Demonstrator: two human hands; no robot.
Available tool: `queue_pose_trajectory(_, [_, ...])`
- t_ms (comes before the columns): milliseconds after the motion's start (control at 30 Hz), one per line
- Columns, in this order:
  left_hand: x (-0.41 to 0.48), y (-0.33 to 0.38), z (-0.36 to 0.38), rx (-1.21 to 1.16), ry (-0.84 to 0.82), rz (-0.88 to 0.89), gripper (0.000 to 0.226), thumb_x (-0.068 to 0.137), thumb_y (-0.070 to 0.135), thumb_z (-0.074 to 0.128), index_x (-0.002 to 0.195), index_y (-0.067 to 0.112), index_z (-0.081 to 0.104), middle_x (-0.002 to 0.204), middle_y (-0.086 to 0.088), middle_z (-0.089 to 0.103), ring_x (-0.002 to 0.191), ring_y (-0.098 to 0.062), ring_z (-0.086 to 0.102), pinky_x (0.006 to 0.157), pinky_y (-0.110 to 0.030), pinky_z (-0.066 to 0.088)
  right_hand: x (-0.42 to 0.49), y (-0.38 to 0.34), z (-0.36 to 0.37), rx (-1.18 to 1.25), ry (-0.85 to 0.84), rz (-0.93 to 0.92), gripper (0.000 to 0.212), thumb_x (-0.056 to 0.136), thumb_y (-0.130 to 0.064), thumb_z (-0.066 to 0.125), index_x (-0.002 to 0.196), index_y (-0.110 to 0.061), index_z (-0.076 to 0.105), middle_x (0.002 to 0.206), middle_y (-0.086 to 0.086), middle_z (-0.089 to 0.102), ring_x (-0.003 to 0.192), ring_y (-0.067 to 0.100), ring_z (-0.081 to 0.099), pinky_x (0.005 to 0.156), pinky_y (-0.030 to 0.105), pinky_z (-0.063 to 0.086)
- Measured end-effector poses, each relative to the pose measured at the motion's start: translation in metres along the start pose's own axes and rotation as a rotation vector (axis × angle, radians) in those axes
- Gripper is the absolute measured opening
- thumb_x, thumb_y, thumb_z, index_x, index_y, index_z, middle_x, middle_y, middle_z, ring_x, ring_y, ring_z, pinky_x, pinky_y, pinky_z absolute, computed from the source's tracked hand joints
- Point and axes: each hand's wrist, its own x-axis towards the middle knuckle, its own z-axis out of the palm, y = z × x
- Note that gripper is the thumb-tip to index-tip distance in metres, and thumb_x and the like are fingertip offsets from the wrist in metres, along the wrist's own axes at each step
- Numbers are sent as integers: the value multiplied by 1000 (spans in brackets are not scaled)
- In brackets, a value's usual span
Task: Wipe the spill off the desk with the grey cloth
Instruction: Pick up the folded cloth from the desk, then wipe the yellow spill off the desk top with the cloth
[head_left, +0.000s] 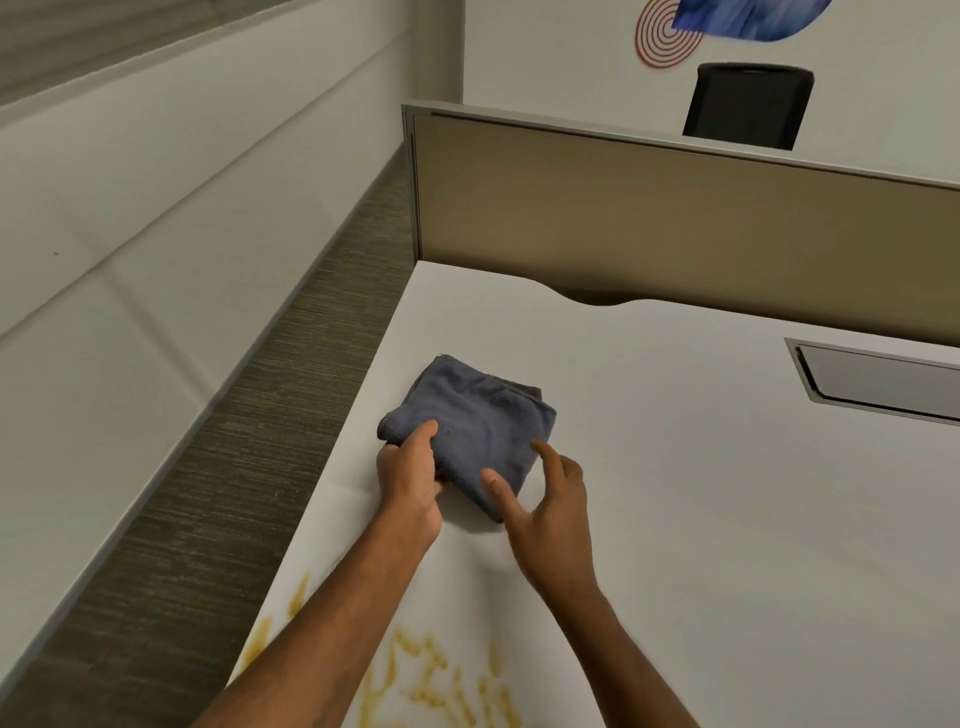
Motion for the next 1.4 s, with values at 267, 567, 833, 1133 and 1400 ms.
queue_pose_trajectory(267, [-32, 2, -11, -46, -39, -56, 41, 98, 7, 61, 139, 12, 56, 126, -13, 67, 102, -27, 67, 95, -51, 56, -27, -5, 12, -542, -173, -307, 91, 92, -53, 63, 161, -34, 6, 170, 4, -13, 157, 28, -7, 123, 45, 19])
queue_pose_trajectory(567, [-68, -4, -26, 98, -37, 12, 35, 94, 8, 68, 129, 8, 64, 121, -13, 72, 108, -28, 71, 97, -44, 59, -27, -17, 15, -526, -219, -370, 75, 101, -37, 55, 162, -29, 12, 171, 3, 2, 158, 26, -4, 126, 41, 2])
queue_pose_trajectory(833, [-83, -2, -41, 151, -61, 73, 21, 94, 18, 73, 113, 9, 70, 112, -12, 76, 105, -23, 72, 90, -34, 58, -40, -31, 3, -254, -186, -415, 55, 91, 0, 51, 142, -20, 55, 139, -3, 62, 127, 18, 55, 96, 42, 50])
queue_pose_trajectory(1133, [-93, 6, -78, -181, -252, -291, 51, 97, 32, 68, 137, 1, 61, 133, -27, 66, 123, -38, 64, 93, -46, 57, -54, -25, -41, -345, -288, -496, 52, 93, -3, 53, 140, -24, 57, 143, -7, 60, 129, 16, 55, 97, 33, 51])
queue_pose_trajectory(1400, [-137, -31, -87, 264, -210, -173, 36, 89, 1, 74, 124, -1, 69, 115, -18, 76, 99, -28, 73, 78, -33, 59, -101, 5, -87, -508, -366, -616, 51, 94, -1, 57, 140, -24, 58, 143, -7, 59, 131, 17, 55, 89, 37, 56])
